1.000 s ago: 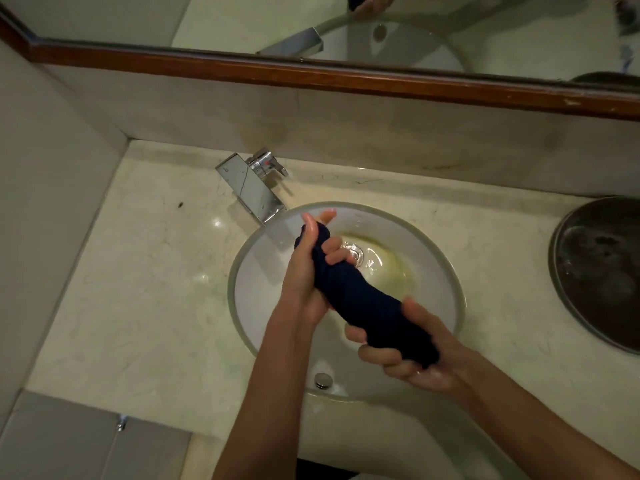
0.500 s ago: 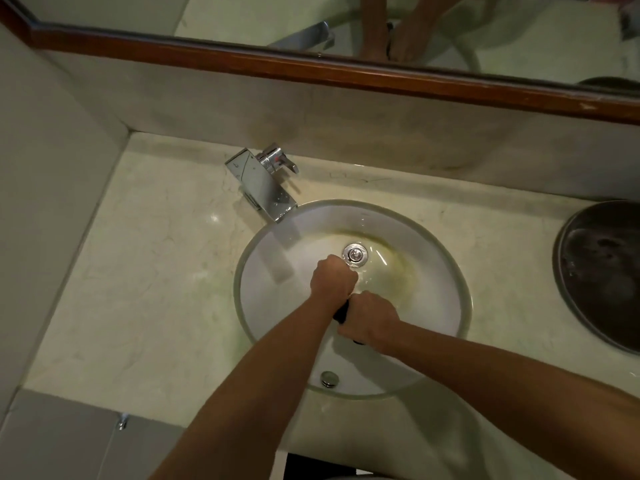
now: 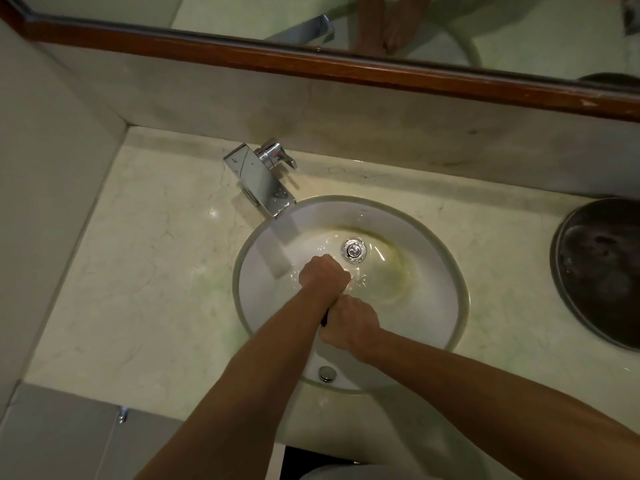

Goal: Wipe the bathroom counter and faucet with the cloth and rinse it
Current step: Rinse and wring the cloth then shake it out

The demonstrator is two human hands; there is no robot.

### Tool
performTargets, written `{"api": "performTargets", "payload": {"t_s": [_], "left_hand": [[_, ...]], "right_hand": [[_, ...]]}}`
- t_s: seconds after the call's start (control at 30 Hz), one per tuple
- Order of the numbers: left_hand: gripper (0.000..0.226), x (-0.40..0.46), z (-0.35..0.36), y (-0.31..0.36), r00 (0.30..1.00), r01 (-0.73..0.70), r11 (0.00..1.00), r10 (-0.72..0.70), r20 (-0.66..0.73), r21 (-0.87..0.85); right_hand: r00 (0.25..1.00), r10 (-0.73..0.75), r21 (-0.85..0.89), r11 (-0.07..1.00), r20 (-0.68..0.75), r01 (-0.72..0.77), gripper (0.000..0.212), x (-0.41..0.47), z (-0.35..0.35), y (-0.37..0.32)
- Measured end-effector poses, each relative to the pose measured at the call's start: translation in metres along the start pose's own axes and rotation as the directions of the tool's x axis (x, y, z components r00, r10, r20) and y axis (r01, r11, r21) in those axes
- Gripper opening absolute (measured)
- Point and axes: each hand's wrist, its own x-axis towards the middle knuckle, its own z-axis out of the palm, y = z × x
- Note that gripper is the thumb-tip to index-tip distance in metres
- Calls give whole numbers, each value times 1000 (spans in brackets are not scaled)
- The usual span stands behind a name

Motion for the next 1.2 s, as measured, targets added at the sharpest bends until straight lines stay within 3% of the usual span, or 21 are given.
{"api": "performTargets", "payload": {"t_s": [0.13, 0.23, 0.3, 0.37, 0.4, 0.47, 0.53, 0.57, 0.63, 0.7, 0.8, 0.87, 0.93, 1.0, 1.07, 1.13, 1.2], "left_hand": [[30, -6, -2, 8, 999, -27, 1000, 27, -37, -10], [32, -3, -10, 12, 993, -65, 970, 41, -108, -236], [50, -4, -25, 2, 974, -124, 884, 23, -223, -451], [65, -13, -34, -14, 945, -118, 714, -133, -299, -691], [61, -19, -32, -21, 941, -79, 625, -212, -265, -777], [51, -33, -17, -24, 977, 79, 504, -211, -34, -860], [56, -54, -7, -10, 971, 231, 375, -36, 235, -898], [57, -61, -1, -1, 952, 258, 297, 83, 295, -919], [59, -73, 6, 17, 937, 232, 127, 237, 256, -964], [56, -79, 3, 27, 959, 197, 12, 206, 196, -980], [53, -83, -3, 21, 950, 219, -185, 263, 166, -958], [60, -85, -4, 18, 939, 237, -267, 310, 150, -934], [60, -92, -4, 18, 941, 213, -330, 321, 103, -919], [57, -100, -3, 17, 946, 209, -420, 316, 73, -883], [59, -104, 5, 11, 940, 221, -485, 338, 52, -846], [56, -107, 11, 2, 937, 259, -482, 335, 97, -837], [52, -108, 12, -5, 941, 263, -444, 316, 125, -857]], "right_hand": [[998, -30, -8, 1000, -55, 30, 33, -6, -4, 4], [992, 8, 15, 1000, -124, -6, 29, -8, -21, 19], [980, 61, -5, 998, -187, -63, 38, -10, -44, 37], [957, 110, 33, 994, -268, -105, 51, -15, -65, 58], [944, 125, 69, 992, -306, -108, 54, -17, -73, 67], [911, 136, 141, 986, -388, -87, 46, -19, -78, 80], [880, 108, 172, 985, -463, -30, 42, -21, -76, 84], [875, 77, 186, 982, -477, 15, 49, -25, -75, 83], [897, -6, 259, 957, -442, 134, 70, -32, -74, 81], [937, -39, 505, 834, -347, 221, 81, -43, -80, 81], [974, -5, 884, 418, -227, 209, 47, -57, -88, 88], [975, -11, 939, 265, -224, 219, 30, -64, -91, 91], [985, 5, 970, 174, -175, 171, 26, -67, -94, 89], [1000, 16, 1000, 15, -14, 13, 25, -62, -97, 85], [980, -75, 963, -186, 186, -197, 27, -58, -99, 83], [957, -106, 925, -244, 272, -290, 24, -54, -99, 86], [973, -32, 964, -133, 230, -232, 22, -51, -98, 92]]}}
